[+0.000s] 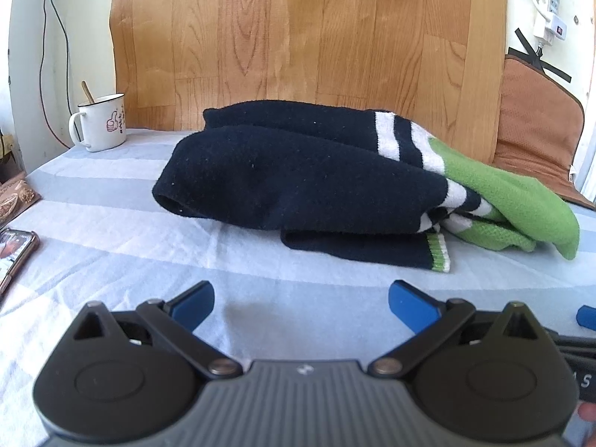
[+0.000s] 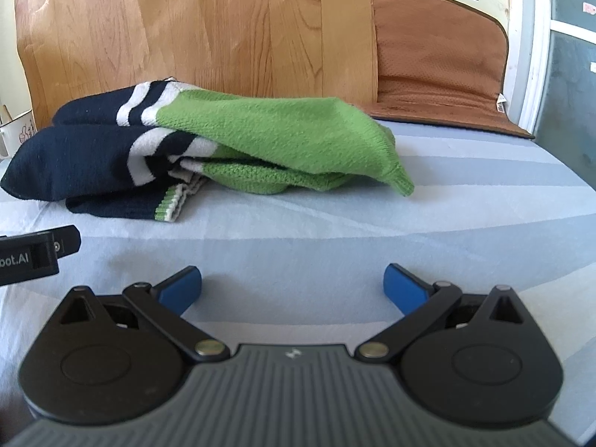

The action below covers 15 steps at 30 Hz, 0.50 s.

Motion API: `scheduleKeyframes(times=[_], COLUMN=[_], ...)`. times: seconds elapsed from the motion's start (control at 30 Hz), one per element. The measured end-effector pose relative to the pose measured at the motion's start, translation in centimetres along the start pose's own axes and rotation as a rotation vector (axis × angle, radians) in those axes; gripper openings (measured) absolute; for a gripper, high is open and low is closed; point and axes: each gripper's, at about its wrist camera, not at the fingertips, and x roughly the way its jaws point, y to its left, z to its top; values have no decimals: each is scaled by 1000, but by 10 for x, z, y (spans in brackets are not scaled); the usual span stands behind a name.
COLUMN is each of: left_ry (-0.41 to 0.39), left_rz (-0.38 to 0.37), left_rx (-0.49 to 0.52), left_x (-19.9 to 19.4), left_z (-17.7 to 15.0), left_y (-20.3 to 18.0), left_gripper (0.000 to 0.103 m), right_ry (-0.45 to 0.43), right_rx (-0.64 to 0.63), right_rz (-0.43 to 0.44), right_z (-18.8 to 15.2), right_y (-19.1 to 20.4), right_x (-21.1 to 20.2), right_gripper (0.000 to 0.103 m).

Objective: Fold small clothes

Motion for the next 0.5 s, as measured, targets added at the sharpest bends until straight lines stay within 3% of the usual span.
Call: scheduleKeyframes(times=[0.5], left_ry=[-12], left_rz=[-31], left_rx=[0], left_x=[-5], left_z=[-1], left_y=[4], left_gripper=[103], right_ry=[-8], right_rx=[7], right_rz=[3], right_z=[-1], right_y=[-1], right_x=[-2], right_gripper=[103])
